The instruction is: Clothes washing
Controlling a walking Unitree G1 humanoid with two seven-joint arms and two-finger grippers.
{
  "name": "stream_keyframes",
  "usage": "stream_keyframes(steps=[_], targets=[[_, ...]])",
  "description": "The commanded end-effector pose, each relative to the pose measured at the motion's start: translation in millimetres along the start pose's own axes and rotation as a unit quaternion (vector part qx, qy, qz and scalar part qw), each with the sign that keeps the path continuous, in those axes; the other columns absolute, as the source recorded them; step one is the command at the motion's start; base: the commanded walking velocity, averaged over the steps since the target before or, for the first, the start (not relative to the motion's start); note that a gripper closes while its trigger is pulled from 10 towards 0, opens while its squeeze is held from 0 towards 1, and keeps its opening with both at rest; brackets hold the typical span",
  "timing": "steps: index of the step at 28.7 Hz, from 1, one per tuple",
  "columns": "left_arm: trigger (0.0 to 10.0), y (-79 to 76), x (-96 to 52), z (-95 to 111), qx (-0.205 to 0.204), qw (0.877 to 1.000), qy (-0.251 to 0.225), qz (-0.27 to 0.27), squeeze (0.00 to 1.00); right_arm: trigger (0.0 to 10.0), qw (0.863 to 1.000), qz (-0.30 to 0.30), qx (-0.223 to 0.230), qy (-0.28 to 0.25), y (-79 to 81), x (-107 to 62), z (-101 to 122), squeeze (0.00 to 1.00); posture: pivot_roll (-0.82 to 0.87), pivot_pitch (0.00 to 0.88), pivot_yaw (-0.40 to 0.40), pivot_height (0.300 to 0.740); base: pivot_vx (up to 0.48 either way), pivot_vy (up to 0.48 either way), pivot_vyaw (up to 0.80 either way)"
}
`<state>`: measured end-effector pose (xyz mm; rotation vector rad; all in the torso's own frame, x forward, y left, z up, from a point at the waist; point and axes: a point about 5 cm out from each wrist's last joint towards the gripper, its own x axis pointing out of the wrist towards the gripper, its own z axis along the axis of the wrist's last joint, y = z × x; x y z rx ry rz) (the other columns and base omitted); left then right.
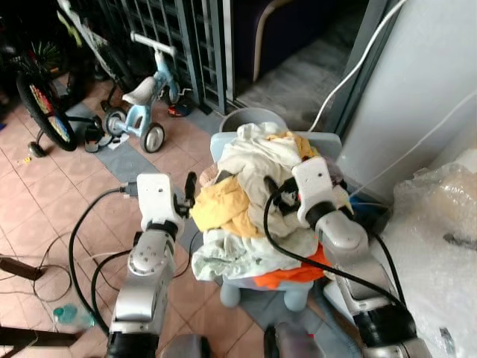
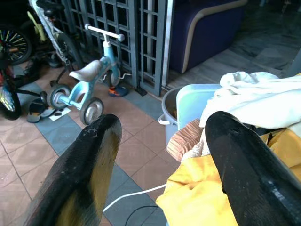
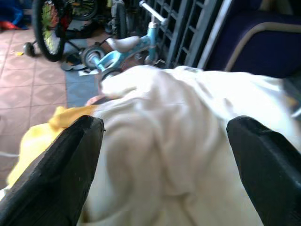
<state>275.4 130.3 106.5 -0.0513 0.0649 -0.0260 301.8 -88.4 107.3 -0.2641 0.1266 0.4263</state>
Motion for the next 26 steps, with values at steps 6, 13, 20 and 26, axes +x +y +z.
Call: stream_keyframes(steps=[6, 13, 20, 26], targets=[[10.0, 8.6, -7.1, -1.2, 0.003, 1.0, 0.007, 0.021, 0.0, 0.0, 0.998, 0.0, 0.015, 0.057, 11.7, 18.3, -17.8, 0.0, 0.01, 0.133, 0.041, 0.74, 0.0, 0.0, 0.0], [10.0, 11.5, -9.8, -2.1, 0.004, 1.0, 0.01, 0.029, 0.0, 0.0, 0.992, -0.059, 0.003, 0.11, -6.2, 20.3, -35.3, 0.0, 0.03, 0.132, 0.036, 0.74, 0.0, 0.0, 0.0], [10.0, 7.3, -6.6, -2.3, 0.004, 1.0, 0.015, 0.019, 0.0, 0.0, 0.981, -0.148, 0.037, 0.119, -35.6, 13.1, -45.9, 0.0, 0.0, 0.13, 0.047, 0.74, 0.0, 0.0, 0.0], [10.0, 5.9, -5.9, -2.6, 0.004, 1.0, 0.017, 0.014, 0.0, 0.0, 0.976, -0.164, 0.071, 0.125, -38.0, 5.0, -55.2, 0.0, 0.0, 0.132, 0.052, 0.74, 0.0, 0.0, 0.0]])
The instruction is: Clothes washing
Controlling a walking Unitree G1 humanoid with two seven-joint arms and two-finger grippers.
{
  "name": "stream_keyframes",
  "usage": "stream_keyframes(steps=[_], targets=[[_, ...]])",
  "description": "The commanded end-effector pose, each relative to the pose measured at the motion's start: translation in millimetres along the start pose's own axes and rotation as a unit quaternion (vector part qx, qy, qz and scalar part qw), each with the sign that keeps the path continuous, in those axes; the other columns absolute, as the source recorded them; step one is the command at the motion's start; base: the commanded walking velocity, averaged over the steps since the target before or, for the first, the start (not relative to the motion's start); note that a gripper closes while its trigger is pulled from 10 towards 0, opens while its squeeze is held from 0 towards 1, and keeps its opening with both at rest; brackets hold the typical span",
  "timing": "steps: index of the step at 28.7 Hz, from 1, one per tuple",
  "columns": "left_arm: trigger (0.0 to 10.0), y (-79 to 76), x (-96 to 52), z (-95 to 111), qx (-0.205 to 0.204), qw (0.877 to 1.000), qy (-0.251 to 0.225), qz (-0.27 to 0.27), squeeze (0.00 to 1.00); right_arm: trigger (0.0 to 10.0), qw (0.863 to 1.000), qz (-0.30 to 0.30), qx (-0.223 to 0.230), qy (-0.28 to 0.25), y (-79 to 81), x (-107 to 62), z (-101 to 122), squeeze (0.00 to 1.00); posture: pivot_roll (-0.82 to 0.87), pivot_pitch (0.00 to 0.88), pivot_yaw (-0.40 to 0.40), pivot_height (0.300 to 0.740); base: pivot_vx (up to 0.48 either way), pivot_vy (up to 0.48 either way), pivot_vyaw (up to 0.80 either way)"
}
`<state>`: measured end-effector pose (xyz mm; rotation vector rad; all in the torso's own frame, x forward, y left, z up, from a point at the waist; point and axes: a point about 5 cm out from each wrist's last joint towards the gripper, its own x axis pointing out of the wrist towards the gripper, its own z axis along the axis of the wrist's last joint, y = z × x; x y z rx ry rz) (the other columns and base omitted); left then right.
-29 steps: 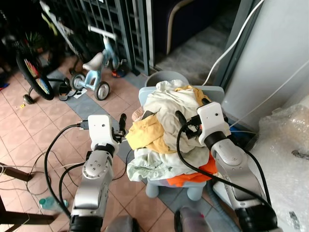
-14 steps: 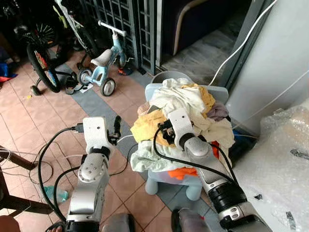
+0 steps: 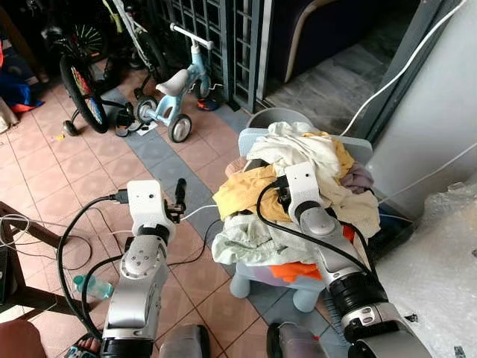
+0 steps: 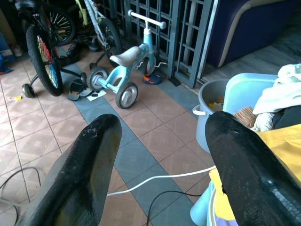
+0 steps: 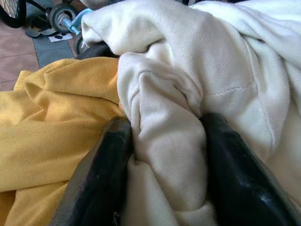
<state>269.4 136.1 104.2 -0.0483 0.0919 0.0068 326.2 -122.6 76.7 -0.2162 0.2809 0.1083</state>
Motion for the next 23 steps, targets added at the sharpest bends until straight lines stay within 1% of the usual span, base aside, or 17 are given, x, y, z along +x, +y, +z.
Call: stream_keyframes(steps=[1, 2, 3, 5, 6, 7, 9, 10, 11, 13, 18, 19, 20, 21, 22, 23], targets=[[10.0, 0.2, 0.1, -0.2, 0.003, 1.0, 0.003, -0.003, 0.0, 0.0, 0.999, -0.02, 0.03, 0.038, -8.2, -5.0, -19.9, 0.0, 0.0, 0.132, 0.052, 0.74, 0.0, 0.0, 0.0], [10.0, 0.2, 0.1, -0.2, 0.003, 1.0, 0.003, -0.003, 0.0, 0.0, 0.999, -0.02, 0.03, 0.038, -8.2, -5.0, -19.9, 0.0, 0.0, 0.132, 0.052, 0.74, 0.0, 0.0, 0.0], [10.0, 0.5, -0.1, -0.2, 0.004, 1.0, 0.004, -0.002, 0.0, 0.0, 0.998, -0.011, 0.052, 0.036, -6.4, -7.8, -21.5, 0.0, 0.0, 0.131, 0.053, 0.74, 0.0, 0.0, 0.0], [10.0, 0.8, -0.1, -0.3, 0.004, 1.0, 0.004, -0.002, 0.0, 0.0, 0.997, 0.006, 0.07, 0.028, -3.3, -10.3, -20.9, 0.0, 0.0, 0.131, 0.053, 0.74, 0.0, 0.0, 0.0], [10.0, 1.1, 0.0, -0.4, 0.004, 1.0, 0.005, -0.001, 0.0, 0.0, 0.996, 0.021, 0.083, 0.018, -0.9, -12.1, -18.7, 0.0, 0.0, 0.129, 0.054, 0.74, 0.0, 0.0, 0.0], [10.0, 1.6, 0.4, -0.6, 0.004, 1.0, 0.006, -0.001, 0.0, 0.0, 0.994, 0.048, 0.102, -0.004, 1.9, -15.4, -13.1, 0.0, 0.0, 0.128, 0.054, 0.74, 0.0, 0.0, 0.0], [10.0, 1.7, 0.7, -0.7, 0.005, 1.0, 0.006, -0.001, 0.0, 0.0, 0.991, 0.065, 0.114, -0.022, 2.4, -17.9, -8.5, 0.0, 0.0, 0.128, 0.057, 0.74, 0.0, 0.0, 0.0], [10.0, 1.3, 1.1, -0.6, 0.004, 1.0, 0.006, -0.002, 0.0, 0.0, 0.988, 0.082, 0.126, -0.041, 0.6, -21.1, -4.0, 0.0, -0.01, 0.127, 0.057, 0.74, 0.0, 0.0, 0.0], [10.0, 1.3, 1.1, -0.6, 0.004, 1.0, 0.006, -0.002, 0.0, 0.0, 0.988, 0.082, 0.126, -0.041, 0.6, -21.1, -4.0, 0.0, -0.01, 0.127, 0.057, 0.74, 0.0, 0.0, 0.0], [10.0, 0.6, 2.0, -0.4, 0.004, 1.0, 0.006, -0.004, 0.0, 0.0, 0.985, 0.094, 0.13, -0.059, -4.8, -24.9, -0.5, 0.0, -0.01, 0.126, 0.059, 0.74, 0.0, 0.0, 0.0], [10.0, -0.8, 3.9, -0.3, 0.003, 1.0, 0.007, -0.008, 0.0, 0.0, 0.982, 0.122, 0.132, -0.055, -16.2, -30.9, -4.5, 0.0, -0.02, 0.124, 0.064, 0.74, 0.0, 0.0, 0.0], [10.0, -1.1, 4.1, -0.3, 0.004, 1.0, 0.007, -0.009, 0.0, 1.4, 0.981, 0.133, 0.129, -0.052, -16.6, -32.1, -5.6, 0.0, -0.02, 0.123, 0.065, 0.74, 0.0, 0.0, 0.0], [10.0, -1.2, 4.3, -0.4, 0.004, 1.0, 0.007, -0.01, 0.0, 1.4, 0.98, 0.141, 0.128, -0.051, -16.6, -33.0, -6.2, 0.0, -0.02, 0.123, 0.066, 0.74, 0.0, 0.0, 0.0], [10.0, -1.3, 4.7, -0.4, 0.004, 1.0, 0.008, -0.01, 0.0, 9.3, 0.978, 0.161, 0.125, -0.049, -14.8, -35.2, -7.2, 0.0, -0.02, 0.122, 0.068, 0.74, 0.0, 0.0, 0.0], [10.0, -1.6, 5.2, -0.5, 0.004, 1.0, 0.008, -0.011, 0.0, 10.0, 0.974, 0.183, 0.122, -0.048, -12.8, -38.4, -8.1, 0.84, -0.02, 0.122, 0.069, 0.74, 0.0, 0.0, 0.0], [10.0, -1.8, 5.5, -0.6, 0.004, 1.0, 0.009, -0.012, 0.0, 10.0, 0.974, 0.186, 0.117, -0.05, -12.7, -39.3, -8.4, 1.0, -0.02, 0.121, 0.069, 0.74, 0.0, 0.0, 0.0]])
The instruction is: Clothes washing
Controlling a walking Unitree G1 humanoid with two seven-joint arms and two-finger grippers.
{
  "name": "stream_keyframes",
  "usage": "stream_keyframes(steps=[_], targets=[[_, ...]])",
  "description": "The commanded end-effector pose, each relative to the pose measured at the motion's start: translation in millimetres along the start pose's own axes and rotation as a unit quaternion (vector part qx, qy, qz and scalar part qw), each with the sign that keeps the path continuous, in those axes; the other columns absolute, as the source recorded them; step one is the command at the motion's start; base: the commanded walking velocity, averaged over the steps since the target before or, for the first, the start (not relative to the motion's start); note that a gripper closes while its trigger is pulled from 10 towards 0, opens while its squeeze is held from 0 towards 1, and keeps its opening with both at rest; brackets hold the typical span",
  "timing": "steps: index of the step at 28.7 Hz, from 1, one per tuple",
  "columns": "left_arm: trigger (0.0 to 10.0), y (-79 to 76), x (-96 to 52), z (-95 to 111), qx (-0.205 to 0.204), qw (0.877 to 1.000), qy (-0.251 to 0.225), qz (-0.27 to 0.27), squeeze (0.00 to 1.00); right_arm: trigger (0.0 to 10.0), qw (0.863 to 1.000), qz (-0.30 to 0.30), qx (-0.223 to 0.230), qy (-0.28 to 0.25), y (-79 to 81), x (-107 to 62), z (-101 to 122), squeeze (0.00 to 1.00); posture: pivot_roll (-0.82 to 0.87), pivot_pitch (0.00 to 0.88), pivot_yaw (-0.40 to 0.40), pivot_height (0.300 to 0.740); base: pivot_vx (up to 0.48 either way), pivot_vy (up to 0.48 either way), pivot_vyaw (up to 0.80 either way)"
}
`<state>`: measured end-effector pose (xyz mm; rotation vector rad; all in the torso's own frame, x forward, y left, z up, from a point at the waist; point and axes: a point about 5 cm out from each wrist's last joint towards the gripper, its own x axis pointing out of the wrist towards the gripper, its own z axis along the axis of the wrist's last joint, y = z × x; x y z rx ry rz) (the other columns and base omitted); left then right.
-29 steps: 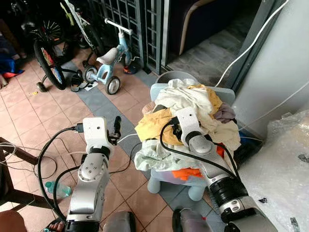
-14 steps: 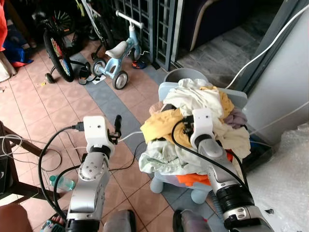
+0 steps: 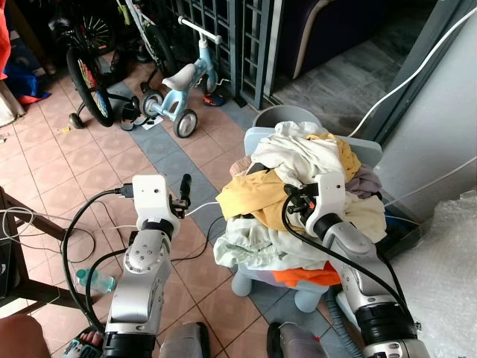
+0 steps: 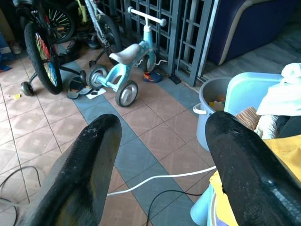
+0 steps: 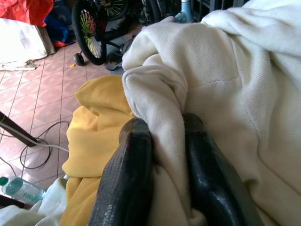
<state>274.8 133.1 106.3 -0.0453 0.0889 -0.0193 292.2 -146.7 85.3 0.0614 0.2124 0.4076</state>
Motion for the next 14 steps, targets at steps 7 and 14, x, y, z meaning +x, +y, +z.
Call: stream_keyframes(steps=[7, 14], targets=[[10.0, 0.4, 1.3, -2.6, 0.002, 1.0, 0.01, 0.0, 0.0, 10.0, 0.997, 0.042, -0.001, -0.057, 9.3, -2.8, 18.5, 1.0, -0.02, 0.12, 0.07, 0.74, 0.0, 0.0, 0.0], [10.0, -0.2, 1.5, -2.6, 0.003, 1.0, 0.01, -0.002, 0.0, 10.0, 0.992, 0.003, -0.053, -0.116, -6.6, 4.0, 52.1, 1.0, -0.02, 0.116, 0.07, 0.74, 0.0, 0.0, 0.0]])
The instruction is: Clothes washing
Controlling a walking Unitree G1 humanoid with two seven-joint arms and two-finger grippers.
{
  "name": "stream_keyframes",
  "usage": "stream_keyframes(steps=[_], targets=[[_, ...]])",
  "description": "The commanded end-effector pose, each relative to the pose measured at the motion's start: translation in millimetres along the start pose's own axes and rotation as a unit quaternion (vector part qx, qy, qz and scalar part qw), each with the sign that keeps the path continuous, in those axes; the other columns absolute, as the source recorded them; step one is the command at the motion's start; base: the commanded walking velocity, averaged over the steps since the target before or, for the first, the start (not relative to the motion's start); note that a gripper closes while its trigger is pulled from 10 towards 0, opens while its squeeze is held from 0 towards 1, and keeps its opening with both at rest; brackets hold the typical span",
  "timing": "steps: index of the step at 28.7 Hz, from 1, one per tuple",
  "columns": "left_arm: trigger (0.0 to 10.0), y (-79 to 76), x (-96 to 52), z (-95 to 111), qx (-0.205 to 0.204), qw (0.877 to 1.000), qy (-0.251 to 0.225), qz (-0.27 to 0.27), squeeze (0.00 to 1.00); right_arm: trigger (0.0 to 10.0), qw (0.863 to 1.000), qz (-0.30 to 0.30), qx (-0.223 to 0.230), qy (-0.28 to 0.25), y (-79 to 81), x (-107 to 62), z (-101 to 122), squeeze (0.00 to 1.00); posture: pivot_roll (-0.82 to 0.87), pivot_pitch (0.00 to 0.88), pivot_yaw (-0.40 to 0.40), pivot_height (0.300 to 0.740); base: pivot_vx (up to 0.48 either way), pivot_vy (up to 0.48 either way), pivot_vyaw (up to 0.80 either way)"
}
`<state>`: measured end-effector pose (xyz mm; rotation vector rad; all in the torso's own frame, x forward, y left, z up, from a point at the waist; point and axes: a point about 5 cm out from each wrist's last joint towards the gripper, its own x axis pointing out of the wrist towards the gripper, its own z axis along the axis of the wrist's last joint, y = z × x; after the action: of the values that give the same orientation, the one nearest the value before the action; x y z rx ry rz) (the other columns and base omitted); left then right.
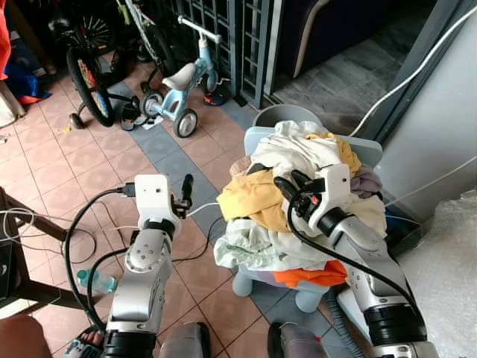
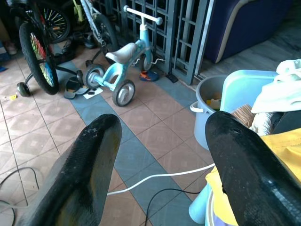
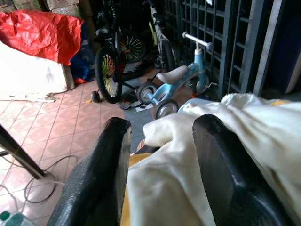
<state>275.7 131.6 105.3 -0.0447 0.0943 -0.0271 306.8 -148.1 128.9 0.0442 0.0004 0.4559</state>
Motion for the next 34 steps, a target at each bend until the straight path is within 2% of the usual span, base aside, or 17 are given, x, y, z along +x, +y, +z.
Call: stream_keyframes(steps=[1, 3, 4, 6, 7, 9, 11, 15, 16, 17, 19, 20, 21, 22, 23, 28, 34], targets=[[10.0, 1.3, 0.2, -1.7, 0.002, 1.0, 0.007, 0.001, 0.0, 10.0, 0.997, -0.05, -0.056, -0.034, -8.5, 3.6, 14.7, 1.0, -0.01, 0.115, 0.07, 0.74, 0.0, 0.0, 0.0], [10.0, 1.2, -0.5, -2.1, 0.003, 1.0, 0.008, 0.001, 0.0, 10.0, 0.99, -0.093, -0.092, -0.054, -14.0, 8.3, 25.0, 1.0, -0.01, 0.116, 0.07, 0.74, 0.0, 0.0, 0.0], [10.0, 1.1, -0.6, -2.1, 0.003, 1.0, 0.008, 0.001, 0.0, 10.0, 0.989, -0.097, -0.095, -0.056, -14.6, 8.9, 26.0, 1.0, -0.01, 0.116, 0.07, 0.74, 0.0, 0.0, 0.0], [10.0, 0.8, -0.9, -2.2, 0.003, 1.0, 0.008, 0.0, 0.0, 10.0, 0.983, -0.113, -0.137, -0.053, -16.3, 12.7, 27.5, 1.0, -0.01, 0.115, 0.069, 0.74, 0.0, 0.0, 0.0], [10.0, 0.8, -0.9, -2.2, 0.003, 1.0, 0.008, 0.0, 0.0, 10.0, 0.983, -0.113, -0.137, -0.053, -16.3, 12.7, 27.5, 1.0, -0.01, 0.115, 0.069, 0.74, 0.0, 0.0, 0.0], [10.0, 0.2, -1.9, -2.4, 0.004, 1.0, 0.008, 0.0, 0.0, 10.0, 0.974, -0.151, -0.167, -0.015, -24.8, 15.4, 17.7, 1.0, 0.0, 0.115, 0.067, 0.74, 0.0, 0.0, 0.0], [10.0, 0.2, -2.2, -2.5, 0.004, 1.0, 0.008, 0.0, 0.0, 10.0, 0.971, -0.164, -0.172, -0.006, -27.9, 15.8, 14.6, 1.0, 0.0, 0.116, 0.065, 0.74, 0.0, 0.0, 0.0], [10.0, 2.0, -3.5, -3.7, 0.005, 1.0, 0.011, 0.003, 0.0, 10.0, 0.961, -0.186, -0.195, 0.06, -33.9, 16.8, -6.1, 1.0, 0.0, 0.118, 0.06, 0.74, 0.0, 0.0, 0.0], [10.0, 2.0, -3.5, -3.7, 0.005, 1.0, 0.011, 0.003, 0.0, 10.0, 0.961, -0.186, -0.195, 0.06, -33.9, 16.8, -6.1, 1.0, 0.0, 0.118, 0.06, 0.74, 0.0, 0.0, 0.0], [10.0, 1.7, -3.9, -3.9, 0.005, 1.0, 0.012, 0.002, 0.0, 10.0, 0.961, -0.186, -0.186, 0.087, -32.9, 16.9, -16.8, 1.0, 0.0, 0.118, 0.059, 0.74, 0.0, 0.0, 0.0], [10.0, 1.1, -3.9, -3.7, 0.004, 1.0, 0.011, 0.003, 0.0, 10.0, 0.967, -0.169, -0.162, 0.101, -27.1, 18.3, -24.8, 1.0, 0.01, 0.118, 0.058, 0.74, 0.0, 0.0, 0.0], [10.0, 1.1, -4.0, -3.7, 0.004, 1.0, 0.011, 0.003, 0.0, 3.2, 0.968, -0.159, -0.159, 0.107, -23.2, 19.5, -28.6, 1.0, 0.01, 0.118, 0.059, 0.74, 0.0, 0.0, 0.0], [10.0, 1.1, -4.0, -3.7, 0.004, 1.0, 0.011, 0.003, 0.0, 3.2, 0.968, -0.159, -0.159, 0.107, -23.2, 19.5, -28.6, 1.0, 0.01, 0.118, 0.059, 0.74, 0.0, 0.0, 0.0], [10.0, 1.4, -4.2, -3.8, 0.004, 1.0, 0.012, 0.004, 0.0, 0.0, 0.97, -0.151, -0.155, 0.111, -20.5, 20.1, -31.2, 0.73, 0.01, 0.119, 0.06, 0.74, 0.0, 0.0, 0.0], [10.0, 1.8, -4.5, -3.8, 0.004, 1.0, 0.012, 0.005, 0.0, 0.0, 0.973, -0.142, -0.148, 0.109, -17.1, 20.3, -32.6, 0.0, 0.01, 0.12, 0.061, 0.74, 0.0, 0.0, 0.0], [10.0, 3.5, -3.9, -4.2, 0.006, 1.0, 0.014, 0.004, 0.0, 0.0, 0.975, -0.153, -0.147, 0.068, -17.7, 20.0, -22.2, 0.0, 0.0, 0.118, 0.07, 0.74, 0.0, 0.0, 0.0], [10.0, -0.3, -1.0, -3.1, 0.007, 1.0, 0.013, -0.001, 0.0, 0.0, 0.975, -0.164, -0.134, 0.066, -25.3, 14.2, -22.7, 0.0, -0.01, 0.118, 0.07, 0.74, 0.0, 0.0, 0.0]])
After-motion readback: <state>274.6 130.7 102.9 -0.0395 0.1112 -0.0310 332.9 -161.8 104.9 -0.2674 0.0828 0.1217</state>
